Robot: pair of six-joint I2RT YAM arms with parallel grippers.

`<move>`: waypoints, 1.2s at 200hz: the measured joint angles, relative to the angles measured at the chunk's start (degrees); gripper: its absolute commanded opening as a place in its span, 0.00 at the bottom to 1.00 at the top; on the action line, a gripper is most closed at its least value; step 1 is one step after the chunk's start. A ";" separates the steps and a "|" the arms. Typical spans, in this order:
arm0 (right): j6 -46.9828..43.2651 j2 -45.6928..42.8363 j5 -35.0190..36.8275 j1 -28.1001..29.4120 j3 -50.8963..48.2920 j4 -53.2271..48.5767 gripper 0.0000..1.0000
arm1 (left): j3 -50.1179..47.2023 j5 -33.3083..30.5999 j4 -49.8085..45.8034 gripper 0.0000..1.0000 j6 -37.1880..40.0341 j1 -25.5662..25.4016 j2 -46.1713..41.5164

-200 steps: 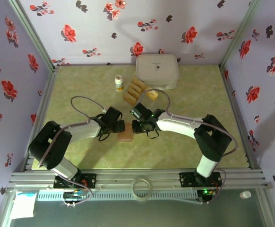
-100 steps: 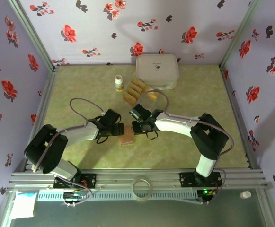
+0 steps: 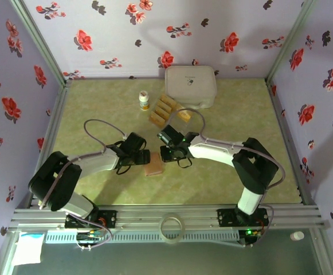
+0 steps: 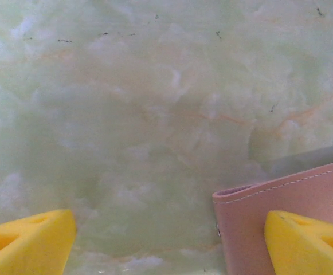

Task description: Put the credit cards into the card holder

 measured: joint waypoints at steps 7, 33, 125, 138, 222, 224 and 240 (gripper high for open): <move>-0.02 -0.22 0.00 -0.07 0.00 0.00 0.17 | -0.02 0.02 0.00 0.87 0.00 0.00 0.00; -0.02 -0.44 0.00 -0.07 0.00 -0.02 0.16 | -0.15 0.02 0.20 0.87 0.00 0.00 0.00; 0.00 -0.44 -0.87 -0.07 0.00 0.04 0.08 | -0.22 0.02 0.26 0.87 0.00 0.00 -0.07; -0.07 -0.44 -1.18 -0.07 0.00 0.04 0.03 | -0.22 0.02 0.26 0.87 0.02 0.00 -0.07; 1.64 -0.44 -5.29 -0.07 -0.02 3.50 0.00 | -0.31 0.02 0.39 0.87 0.35 0.00 -0.15; 1.66 -0.44 -5.40 -0.07 -0.02 3.58 0.00 | -0.31 0.02 0.44 0.87 0.37 -0.02 -0.15; 2.99 -0.42 -7.04 -0.07 -0.02 5.40 0.00 | -0.35 0.02 0.46 0.87 0.42 -0.04 -0.15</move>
